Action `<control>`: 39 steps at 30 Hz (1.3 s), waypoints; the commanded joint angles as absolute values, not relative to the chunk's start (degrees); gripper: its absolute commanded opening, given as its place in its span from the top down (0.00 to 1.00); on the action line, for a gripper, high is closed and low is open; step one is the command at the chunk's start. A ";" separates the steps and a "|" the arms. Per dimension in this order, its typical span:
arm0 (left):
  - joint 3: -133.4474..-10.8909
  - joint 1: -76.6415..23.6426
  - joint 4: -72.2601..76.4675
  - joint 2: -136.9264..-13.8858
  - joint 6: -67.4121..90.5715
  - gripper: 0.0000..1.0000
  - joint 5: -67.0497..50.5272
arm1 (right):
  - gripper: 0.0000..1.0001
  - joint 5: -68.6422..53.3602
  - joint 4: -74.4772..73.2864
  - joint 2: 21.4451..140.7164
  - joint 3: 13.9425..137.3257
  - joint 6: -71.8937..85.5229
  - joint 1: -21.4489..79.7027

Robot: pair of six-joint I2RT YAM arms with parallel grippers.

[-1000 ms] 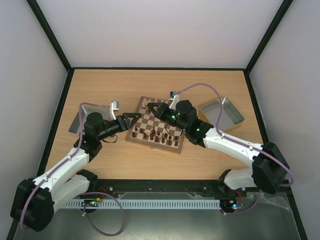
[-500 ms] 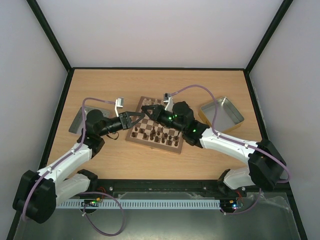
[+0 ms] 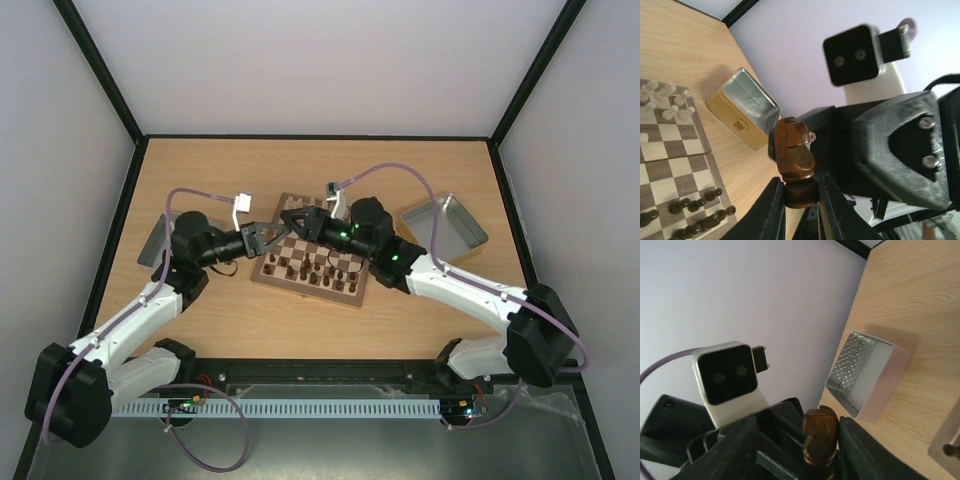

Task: Set up the chess pieces on the board
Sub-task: Place the chess piece on the chessboard.

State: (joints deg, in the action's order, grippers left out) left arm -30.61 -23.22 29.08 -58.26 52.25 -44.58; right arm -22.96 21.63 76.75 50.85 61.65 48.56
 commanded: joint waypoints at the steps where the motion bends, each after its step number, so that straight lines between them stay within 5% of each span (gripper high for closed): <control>1: -34.23 -23.29 24.67 -56.19 41.59 0.96 -49.06 | 0.52 -31.61 16.93 72.25 54.88 54.28 45.15; 5: -37.78 -23.37 22.33 -56.22 35.92 0.94 -56.71 | 0.43 -43.01 10.05 71.38 57.76 45.37 41.67; 12: -40.30 -23.55 24.15 -55.85 34.19 0.95 -65.44 | 0.41 -51.63 -2.22 69.41 63.74 32.17 41.35; 21: -43.62 -28.60 28.15 -56.38 41.73 0.95 -72.22 | 0.57 -63.91 5.70 63.87 61.45 29.91 41.33; 29: -47.38 -31.48 22.69 -55.93 38.97 0.95 -73.07 | 0.51 -65.98 -3.45 62.60 64.11 17.31 41.32; 39: -47.99 -31.52 21.97 -56.42 38.50 0.96 -72.08 | 0.69 -70.93 -2.49 60.04 61.97 14.86 41.38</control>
